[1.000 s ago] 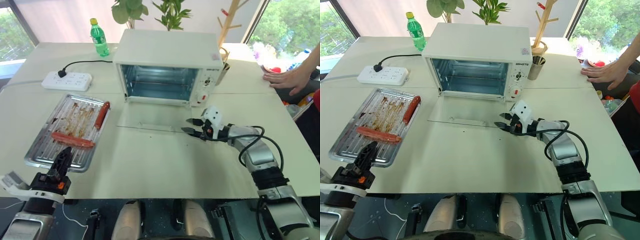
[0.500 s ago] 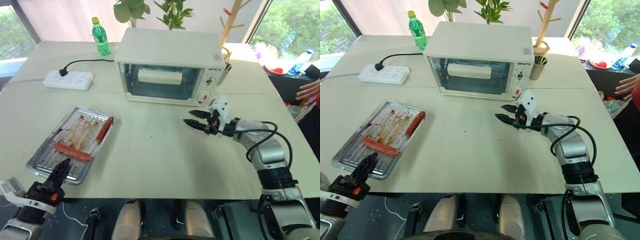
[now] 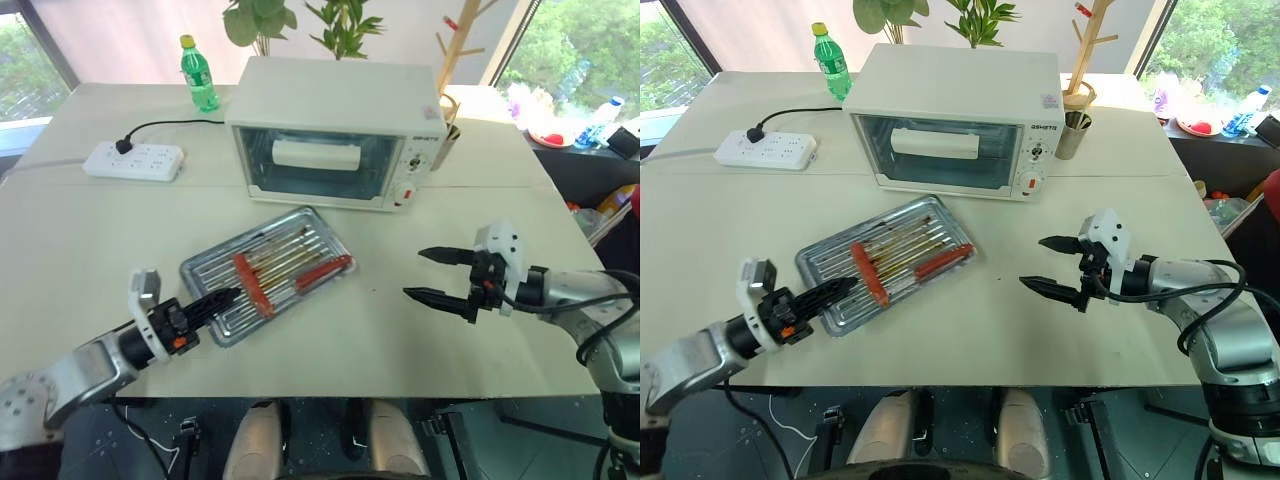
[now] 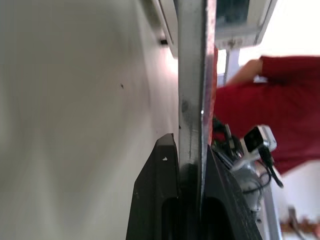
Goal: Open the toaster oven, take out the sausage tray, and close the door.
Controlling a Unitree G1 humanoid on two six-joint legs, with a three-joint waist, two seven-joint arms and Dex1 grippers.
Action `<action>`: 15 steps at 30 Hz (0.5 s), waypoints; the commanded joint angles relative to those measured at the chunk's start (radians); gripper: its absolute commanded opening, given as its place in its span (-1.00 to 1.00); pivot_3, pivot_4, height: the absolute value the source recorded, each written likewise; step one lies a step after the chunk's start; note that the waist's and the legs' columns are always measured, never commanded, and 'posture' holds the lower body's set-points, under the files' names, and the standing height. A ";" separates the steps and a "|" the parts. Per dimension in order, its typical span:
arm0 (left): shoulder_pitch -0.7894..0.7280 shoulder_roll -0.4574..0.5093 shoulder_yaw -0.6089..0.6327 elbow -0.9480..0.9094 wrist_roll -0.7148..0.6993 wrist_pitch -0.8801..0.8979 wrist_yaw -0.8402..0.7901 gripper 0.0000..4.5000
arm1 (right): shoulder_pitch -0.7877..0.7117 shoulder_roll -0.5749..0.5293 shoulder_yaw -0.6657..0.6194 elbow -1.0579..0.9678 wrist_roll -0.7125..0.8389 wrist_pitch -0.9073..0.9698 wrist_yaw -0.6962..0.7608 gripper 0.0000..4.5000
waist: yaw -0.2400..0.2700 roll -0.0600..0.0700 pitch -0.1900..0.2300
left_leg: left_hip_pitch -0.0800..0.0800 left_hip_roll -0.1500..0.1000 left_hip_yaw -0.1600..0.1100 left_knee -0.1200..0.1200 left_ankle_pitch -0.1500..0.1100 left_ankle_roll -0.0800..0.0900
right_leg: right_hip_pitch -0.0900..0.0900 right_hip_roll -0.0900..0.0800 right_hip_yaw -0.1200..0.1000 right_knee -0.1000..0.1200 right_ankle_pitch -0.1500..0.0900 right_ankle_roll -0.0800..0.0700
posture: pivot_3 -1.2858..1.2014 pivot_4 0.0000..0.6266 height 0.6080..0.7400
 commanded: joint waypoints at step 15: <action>-0.540 -0.084 -0.278 0.434 0.593 0.201 -0.437 -1.00 | 0.262 0.006 -0.184 -0.245 0.059 0.042 -0.169 0.98 | 0.023 0.000 0.000 | -0.001 -0.003 0.001 0.000 0.001 -0.001 | 0.000 0.000 -0.001 0.000 0.000 0.001 | 0.03 -0.52 0.65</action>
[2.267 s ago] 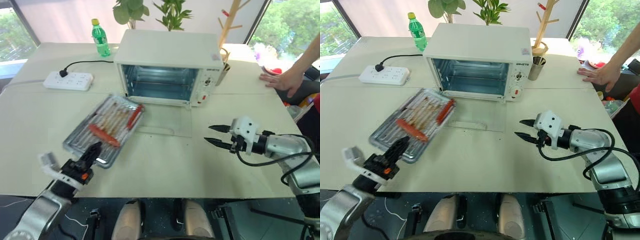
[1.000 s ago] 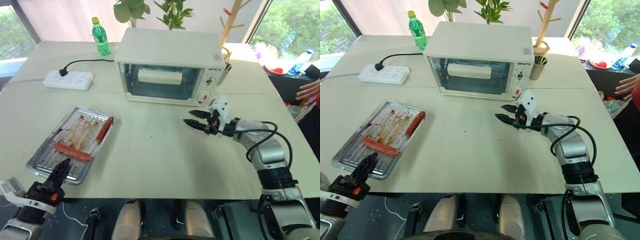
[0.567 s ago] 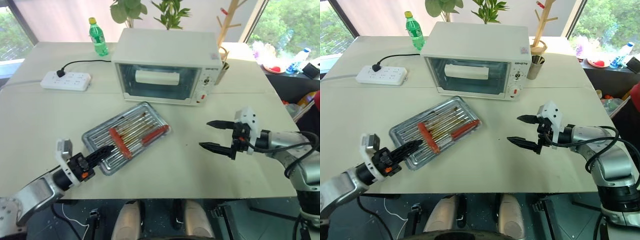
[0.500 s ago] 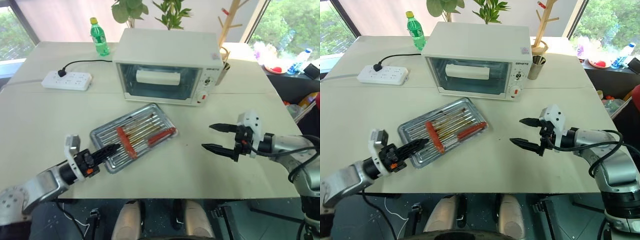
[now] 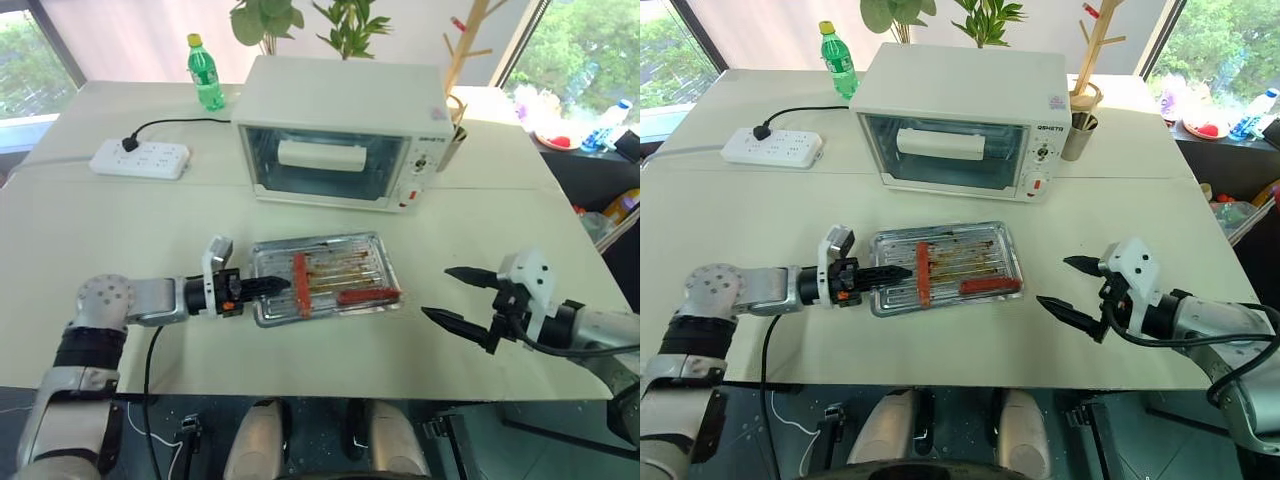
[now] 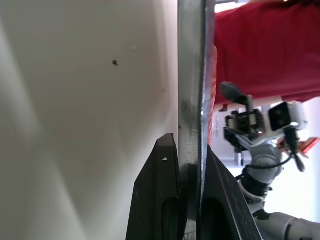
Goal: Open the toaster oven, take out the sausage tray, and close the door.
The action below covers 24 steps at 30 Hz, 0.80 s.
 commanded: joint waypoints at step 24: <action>0.418 0.536 0.242 -0.519 0.709 -0.682 -0.685 0.60 | -0.106 -0.142 -0.008 0.101 0.110 0.030 0.177 1.00 | -0.018 0.004 0.002 | -0.001 0.008 0.000 -0.003 0.000 -0.001 | -0.006 0.000 0.000 0.000 -0.003 -0.008 | 0.03 -0.52 0.65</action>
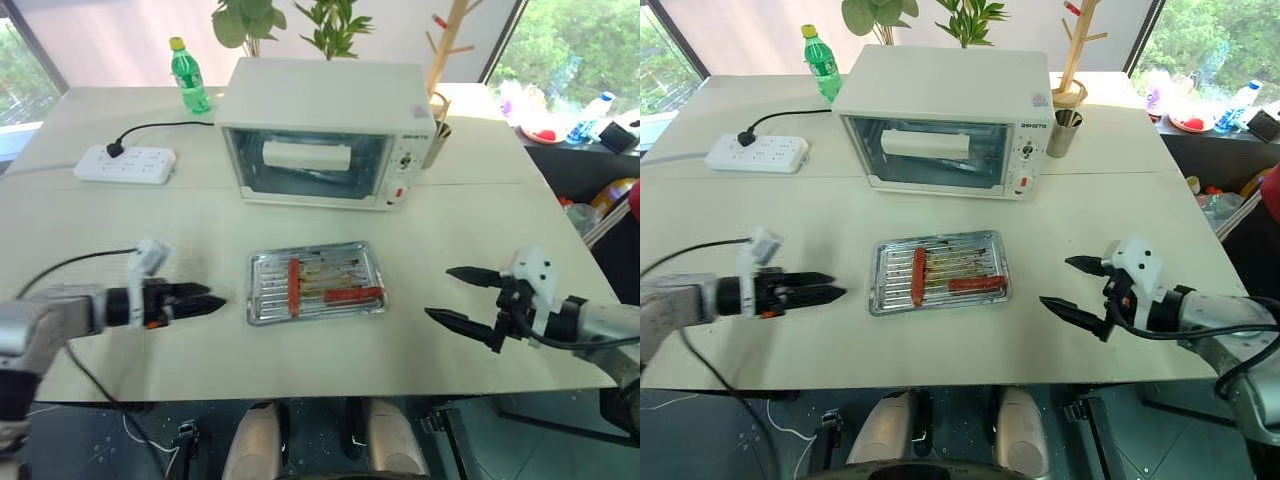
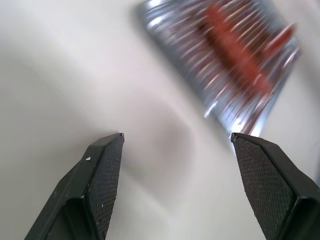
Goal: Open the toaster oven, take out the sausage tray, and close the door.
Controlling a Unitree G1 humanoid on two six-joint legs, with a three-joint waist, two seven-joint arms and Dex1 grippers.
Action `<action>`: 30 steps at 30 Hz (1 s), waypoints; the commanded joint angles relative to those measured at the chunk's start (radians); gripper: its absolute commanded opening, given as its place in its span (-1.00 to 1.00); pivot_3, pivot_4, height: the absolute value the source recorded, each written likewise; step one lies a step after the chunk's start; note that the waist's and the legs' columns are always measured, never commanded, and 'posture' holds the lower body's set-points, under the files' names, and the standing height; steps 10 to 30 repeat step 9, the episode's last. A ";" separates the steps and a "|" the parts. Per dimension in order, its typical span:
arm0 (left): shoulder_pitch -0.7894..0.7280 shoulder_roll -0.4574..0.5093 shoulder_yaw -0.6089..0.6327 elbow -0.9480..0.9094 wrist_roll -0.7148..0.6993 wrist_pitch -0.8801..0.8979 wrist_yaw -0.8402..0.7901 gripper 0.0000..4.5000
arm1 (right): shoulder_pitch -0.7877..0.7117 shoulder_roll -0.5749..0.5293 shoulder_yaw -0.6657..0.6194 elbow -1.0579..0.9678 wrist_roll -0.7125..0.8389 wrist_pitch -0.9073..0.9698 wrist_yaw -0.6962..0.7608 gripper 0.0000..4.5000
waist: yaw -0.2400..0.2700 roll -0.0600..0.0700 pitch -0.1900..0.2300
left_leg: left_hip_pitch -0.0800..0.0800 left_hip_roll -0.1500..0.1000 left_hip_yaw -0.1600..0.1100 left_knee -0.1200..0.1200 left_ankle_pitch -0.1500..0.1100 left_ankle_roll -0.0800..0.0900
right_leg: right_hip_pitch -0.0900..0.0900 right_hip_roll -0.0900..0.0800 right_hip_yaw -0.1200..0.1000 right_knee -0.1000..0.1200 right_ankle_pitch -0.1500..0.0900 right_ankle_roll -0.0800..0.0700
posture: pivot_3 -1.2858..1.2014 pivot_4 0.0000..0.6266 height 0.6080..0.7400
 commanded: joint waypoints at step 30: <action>-0.045 0.095 0.178 -0.184 0.022 -0.109 -0.165 0.60 | -0.208 -0.099 0.063 0.105 0.072 0.015 0.179 1.00 | 0.024 0.001 0.001 | -0.004 -0.002 0.004 0.001 0.000 0.000 | -0.001 -0.003 -0.001 -0.003 0.001 0.003 | 0.03 -0.52 0.65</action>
